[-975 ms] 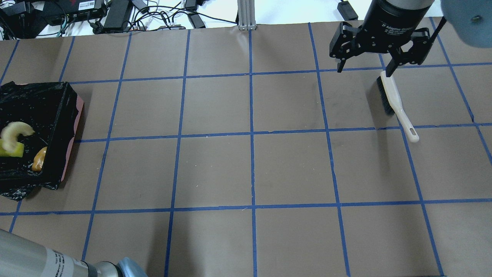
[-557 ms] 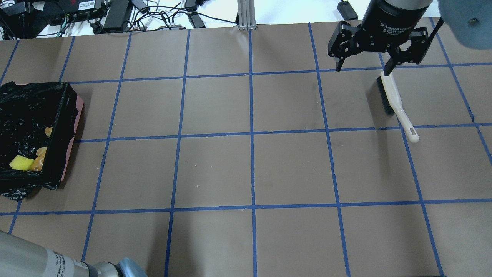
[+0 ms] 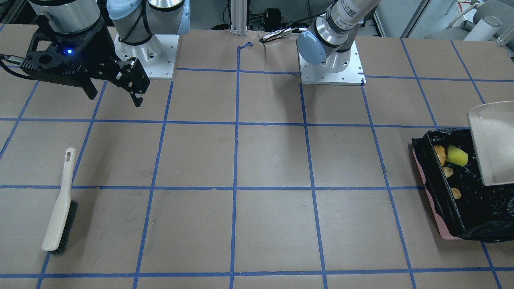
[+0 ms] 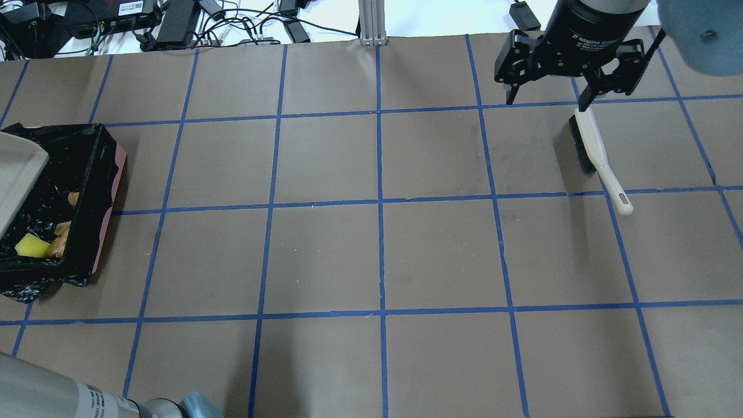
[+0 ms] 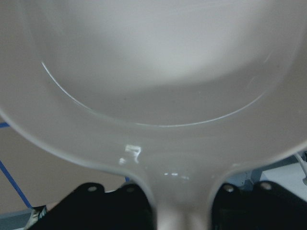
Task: Sweep and dump trash into bin
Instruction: 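Tilt the dustpan into the bag while the right gripper releases the brush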
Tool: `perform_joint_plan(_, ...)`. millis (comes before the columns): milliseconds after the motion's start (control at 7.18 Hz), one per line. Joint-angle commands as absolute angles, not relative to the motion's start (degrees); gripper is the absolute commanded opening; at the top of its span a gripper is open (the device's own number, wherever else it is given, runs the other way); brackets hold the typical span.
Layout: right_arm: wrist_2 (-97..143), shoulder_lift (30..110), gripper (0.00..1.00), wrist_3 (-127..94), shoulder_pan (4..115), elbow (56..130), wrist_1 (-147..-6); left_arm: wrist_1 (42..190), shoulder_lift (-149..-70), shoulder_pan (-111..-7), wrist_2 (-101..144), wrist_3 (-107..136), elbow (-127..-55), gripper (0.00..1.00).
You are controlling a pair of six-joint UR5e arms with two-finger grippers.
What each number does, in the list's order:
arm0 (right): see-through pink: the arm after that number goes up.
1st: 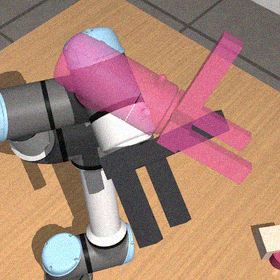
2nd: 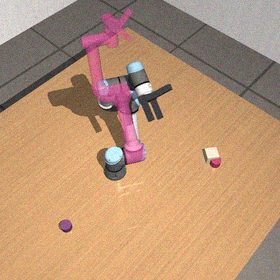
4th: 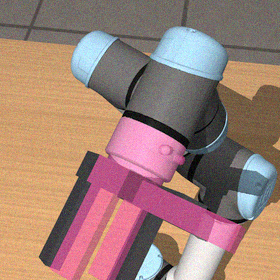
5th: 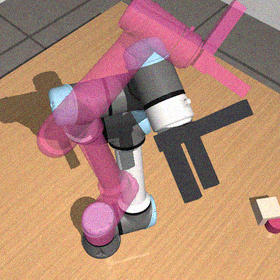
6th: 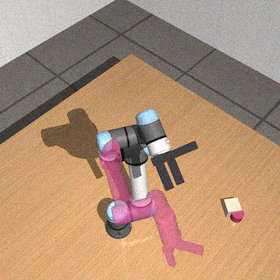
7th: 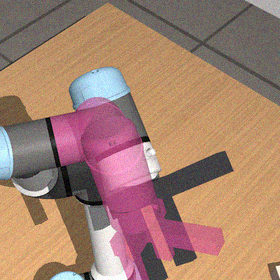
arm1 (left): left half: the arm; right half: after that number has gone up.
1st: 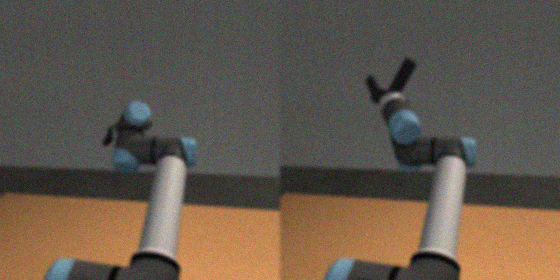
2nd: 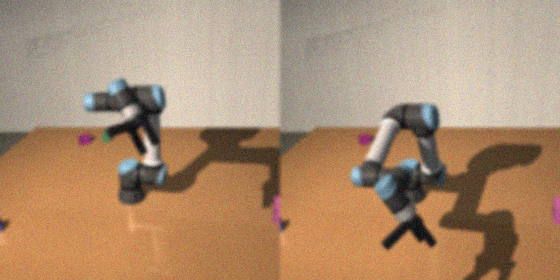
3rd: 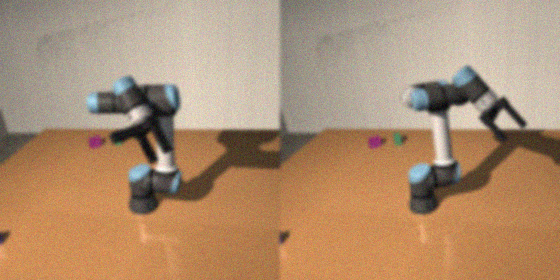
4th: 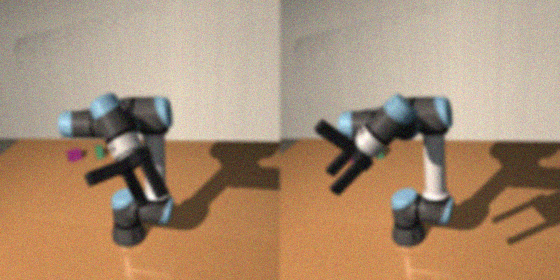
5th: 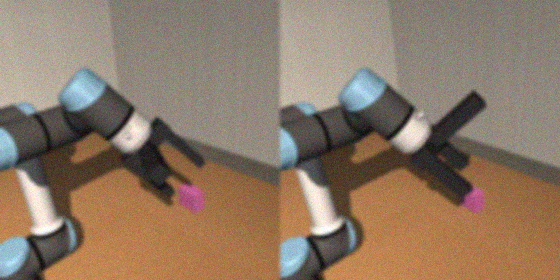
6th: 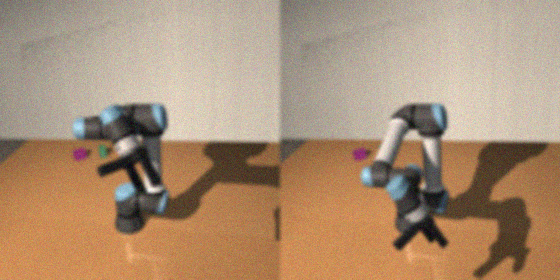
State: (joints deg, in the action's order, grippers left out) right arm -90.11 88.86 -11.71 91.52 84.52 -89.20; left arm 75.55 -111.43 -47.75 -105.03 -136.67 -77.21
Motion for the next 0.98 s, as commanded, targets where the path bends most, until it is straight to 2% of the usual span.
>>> perform_joint_plan(0,-90.00,88.86,1.00,-11.95,91.49,84.46,-89.30,80.59,-110.48,-54.02,-93.92,-128.34,-76.99,0.00)
perform_joint_plan(557,-90.00,88.95,1.00,-11.95,91.49,84.55,-89.21,75.36,-115.12,-68.42,-89.30,-126.48,-77.08,0.00)
perform_joint_plan(836,-90.09,89.03,1.00,-11.95,91.49,84.55,-89.03,75.50,-119.77,-72.85,-87.82,-114.95,-77.17,0.00)
